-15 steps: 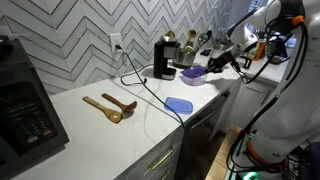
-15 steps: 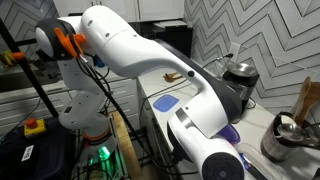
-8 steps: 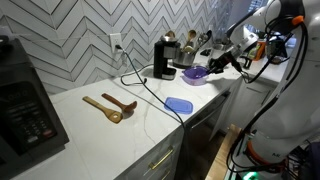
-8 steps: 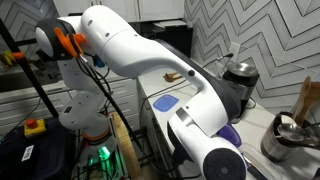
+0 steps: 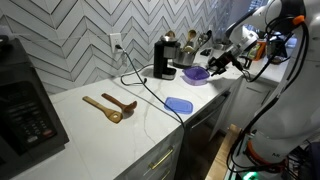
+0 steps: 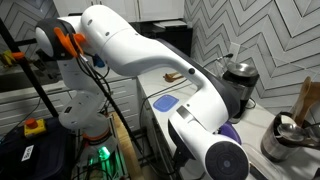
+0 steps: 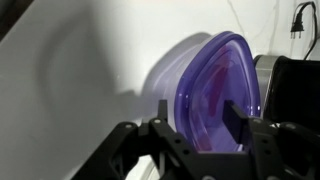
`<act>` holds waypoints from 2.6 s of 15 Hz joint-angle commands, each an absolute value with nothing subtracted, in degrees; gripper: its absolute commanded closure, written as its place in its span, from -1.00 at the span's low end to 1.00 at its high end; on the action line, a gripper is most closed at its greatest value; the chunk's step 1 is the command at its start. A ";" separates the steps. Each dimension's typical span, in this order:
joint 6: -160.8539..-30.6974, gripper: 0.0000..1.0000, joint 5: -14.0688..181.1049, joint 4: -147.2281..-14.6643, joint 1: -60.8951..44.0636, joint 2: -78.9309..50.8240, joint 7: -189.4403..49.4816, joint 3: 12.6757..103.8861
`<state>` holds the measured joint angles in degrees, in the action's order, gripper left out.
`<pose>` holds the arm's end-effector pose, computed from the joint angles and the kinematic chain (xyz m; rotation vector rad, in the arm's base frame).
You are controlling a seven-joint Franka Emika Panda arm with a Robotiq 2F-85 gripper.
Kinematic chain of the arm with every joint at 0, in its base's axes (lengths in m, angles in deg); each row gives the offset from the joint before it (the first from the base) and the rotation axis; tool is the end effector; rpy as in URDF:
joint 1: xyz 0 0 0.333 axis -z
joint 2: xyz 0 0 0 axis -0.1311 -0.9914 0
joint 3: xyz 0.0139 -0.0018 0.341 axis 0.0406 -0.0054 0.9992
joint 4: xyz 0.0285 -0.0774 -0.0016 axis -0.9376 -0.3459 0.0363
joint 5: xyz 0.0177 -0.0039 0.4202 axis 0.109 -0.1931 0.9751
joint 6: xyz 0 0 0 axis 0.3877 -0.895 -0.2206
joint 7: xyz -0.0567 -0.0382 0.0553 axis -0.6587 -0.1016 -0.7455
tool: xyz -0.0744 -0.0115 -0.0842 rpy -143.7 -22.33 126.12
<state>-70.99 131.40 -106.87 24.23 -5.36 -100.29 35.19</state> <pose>0.3477 -0.4609 0.3735 -2.2094 1.1491 -0.3180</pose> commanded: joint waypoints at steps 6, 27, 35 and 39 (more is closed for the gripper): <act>-74.96 -1.00 127.93 -106.79 24.21 -4.49 -100.80 35.22; -78.95 -1.00 130.53 -102.20 23.07 -9.89 -119.48 40.07; -77.75 -1.00 130.95 -101.85 22.90 -10.07 -125.01 41.68; -77.37 -1.00 130.94 -101.77 22.28 -9.69 -127.17 42.35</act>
